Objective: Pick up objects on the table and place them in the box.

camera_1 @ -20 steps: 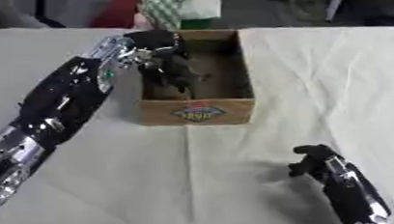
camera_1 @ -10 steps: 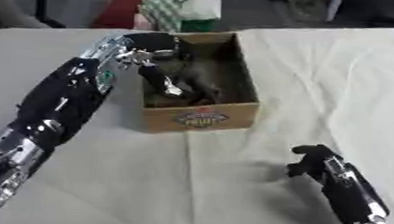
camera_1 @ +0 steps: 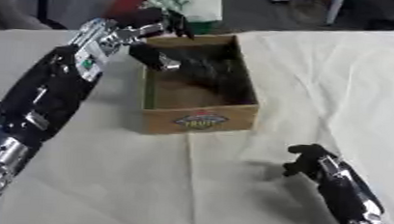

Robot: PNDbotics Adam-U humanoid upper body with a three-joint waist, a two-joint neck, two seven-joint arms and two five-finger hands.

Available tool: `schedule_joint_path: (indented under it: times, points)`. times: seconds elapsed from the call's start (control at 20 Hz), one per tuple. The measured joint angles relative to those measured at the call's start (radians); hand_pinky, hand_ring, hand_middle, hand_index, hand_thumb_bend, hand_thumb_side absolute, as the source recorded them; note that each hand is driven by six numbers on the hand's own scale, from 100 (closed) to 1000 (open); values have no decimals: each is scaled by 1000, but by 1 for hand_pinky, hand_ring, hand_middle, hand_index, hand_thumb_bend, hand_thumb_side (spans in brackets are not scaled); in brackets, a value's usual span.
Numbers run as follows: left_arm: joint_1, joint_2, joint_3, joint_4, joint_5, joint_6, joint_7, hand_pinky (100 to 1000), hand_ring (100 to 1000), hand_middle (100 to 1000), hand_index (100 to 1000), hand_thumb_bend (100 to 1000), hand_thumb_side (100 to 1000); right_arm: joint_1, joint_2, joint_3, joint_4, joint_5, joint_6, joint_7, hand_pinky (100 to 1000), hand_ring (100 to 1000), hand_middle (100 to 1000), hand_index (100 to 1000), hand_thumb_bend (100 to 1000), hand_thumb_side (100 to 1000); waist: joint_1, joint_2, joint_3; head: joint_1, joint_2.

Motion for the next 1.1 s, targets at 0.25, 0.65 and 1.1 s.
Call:
schedule_joint_path:
  times: [0.25,0.65,1.1]
  points:
    - [55,49,47,-60,186,104,61,728,679,708,771,100,704,1,-1,-8,0,0,-5,-5,751,528,408,727,100,865,-6,0,18,-15,0]
    - [211,76,163,-171,537,291,143,712,656,695,761,100,870,1,-2,-17,0,0,-10,-15,751,528,407,727,100,861,-16,0,45,-36,-3]
    - [390,85,226,-320,802,443,181,702,642,684,755,100,921,1,-2,-29,-1,-4,-16,-25,751,528,407,727,100,847,-23,0,62,-46,-8]
